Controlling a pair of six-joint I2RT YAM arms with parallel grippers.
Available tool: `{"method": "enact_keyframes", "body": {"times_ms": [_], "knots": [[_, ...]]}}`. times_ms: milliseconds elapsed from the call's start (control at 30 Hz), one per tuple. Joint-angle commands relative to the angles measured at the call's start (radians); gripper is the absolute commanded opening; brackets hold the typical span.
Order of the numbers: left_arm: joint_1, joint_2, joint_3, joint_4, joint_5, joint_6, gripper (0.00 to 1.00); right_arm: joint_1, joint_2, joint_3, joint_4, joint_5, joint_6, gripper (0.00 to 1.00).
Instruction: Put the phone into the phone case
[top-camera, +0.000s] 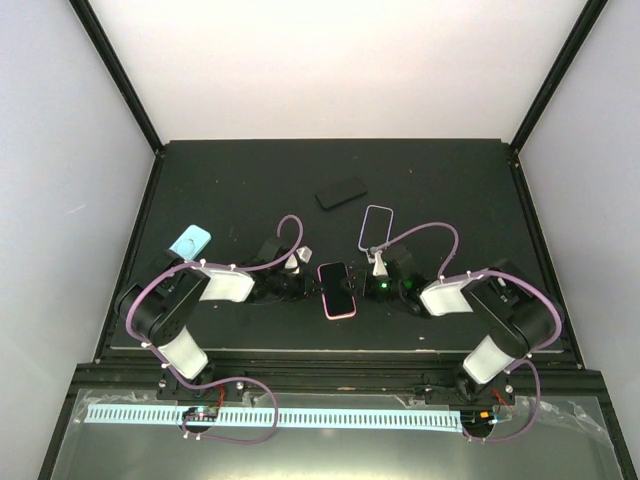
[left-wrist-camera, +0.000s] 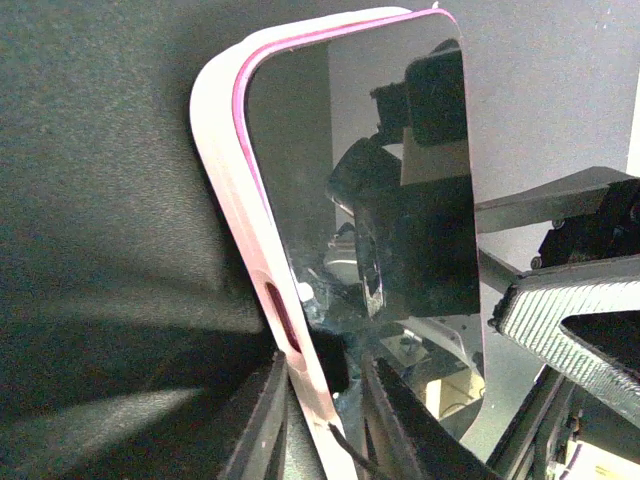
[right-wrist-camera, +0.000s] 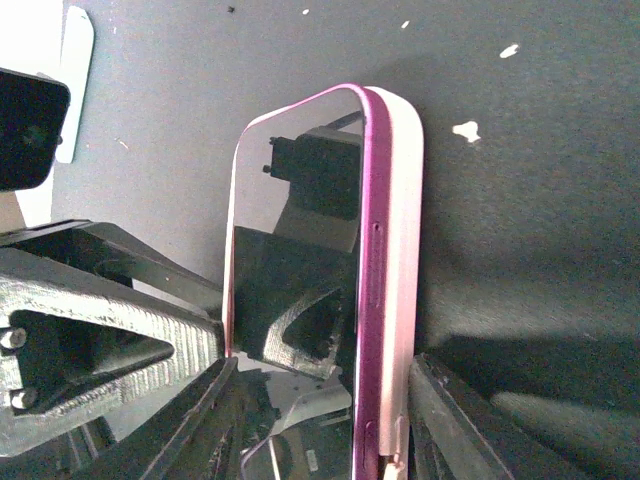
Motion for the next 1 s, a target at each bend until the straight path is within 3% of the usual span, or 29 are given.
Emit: {"method": "enact_keyframes", "body": {"times_ms": [0,200,367,967], "knots": [[0.004,0.038,-0.022,-0.092,-0.058,0.023,0.2,-0.005,0.046,0.035,0.018,-0.057,0.032,0.48],[0.004,0.04,-0.027,-0.085,-0.061,0.011,0.17,-0.019,0.113,0.027,0.216,-0.26,0.148,0.47],[0.006,0.028,-0.039,-0.105,-0.094,0.006,0.17,-0.02,0.139,-0.018,0.397,-0.321,0.27,0.47],[0.007,-0.074,-0.092,-0.147,-0.131,0.011,0.22,-0.008,0.107,-0.02,0.464,-0.36,0.325,0.47]]}}
